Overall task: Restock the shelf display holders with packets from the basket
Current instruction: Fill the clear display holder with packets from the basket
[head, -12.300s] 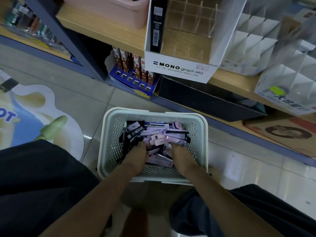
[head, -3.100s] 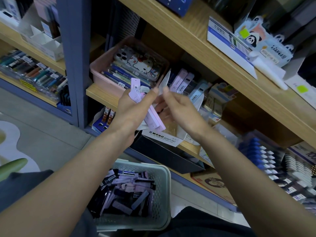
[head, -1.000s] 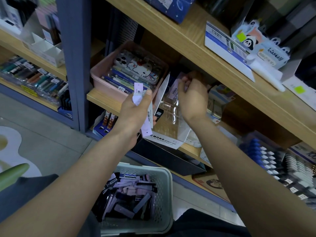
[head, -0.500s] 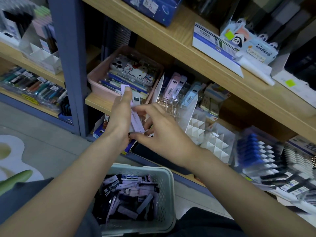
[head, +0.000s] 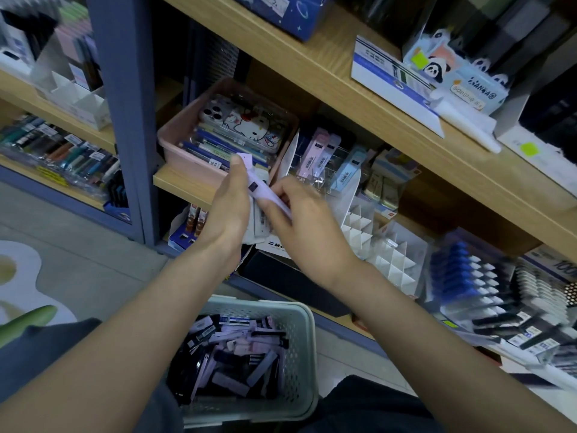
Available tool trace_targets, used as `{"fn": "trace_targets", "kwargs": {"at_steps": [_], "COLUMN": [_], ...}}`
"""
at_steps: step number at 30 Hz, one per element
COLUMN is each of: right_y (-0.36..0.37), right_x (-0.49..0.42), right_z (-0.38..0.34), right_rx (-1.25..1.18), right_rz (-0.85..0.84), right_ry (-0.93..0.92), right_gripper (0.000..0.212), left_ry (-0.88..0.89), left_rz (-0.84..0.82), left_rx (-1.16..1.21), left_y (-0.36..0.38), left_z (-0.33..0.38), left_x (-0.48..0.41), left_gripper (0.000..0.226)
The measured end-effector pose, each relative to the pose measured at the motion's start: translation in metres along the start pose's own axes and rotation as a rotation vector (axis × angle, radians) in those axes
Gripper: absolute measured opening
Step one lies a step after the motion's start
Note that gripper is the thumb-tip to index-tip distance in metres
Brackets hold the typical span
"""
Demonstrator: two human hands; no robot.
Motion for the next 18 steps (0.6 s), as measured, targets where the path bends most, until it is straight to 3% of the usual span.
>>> {"fn": "trace_targets", "kwargs": {"at_steps": [6,13,18], "right_y": [-0.027,-0.049,-0.039], "right_x": [-0.004,-0.021,-0.043], "right_z": [0.049,0.088,0.100], "right_rx": [-0.182,-0.216,-0.145], "right_rz": [0.234,0.534,0.494], "right_ry": [0.146,0.298,0.420], "right_gripper": [0.004,0.031,0.027], "left_ry": [0.130,0.131,0.105], "left_rz": [-0.032,-0.055,-0.059], "left_rx": [-0.043,-0.041,-0.044], "left_y": [-0.001,0.003,0.004], "left_z": [0.008,0.005,0.003], "left_x": [0.000,-0.002,-0.001], "left_gripper": [0.013,0.016,0.014]}}
Point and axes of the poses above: each hand's wrist, its own x-axis away from the middle knuckle, its own y-axis out of the palm, z = x × y, the point moved 7 cm from there along -x, towards the middle knuckle, and after that the axes turned 1 degree about x, right-handed, at the moved point
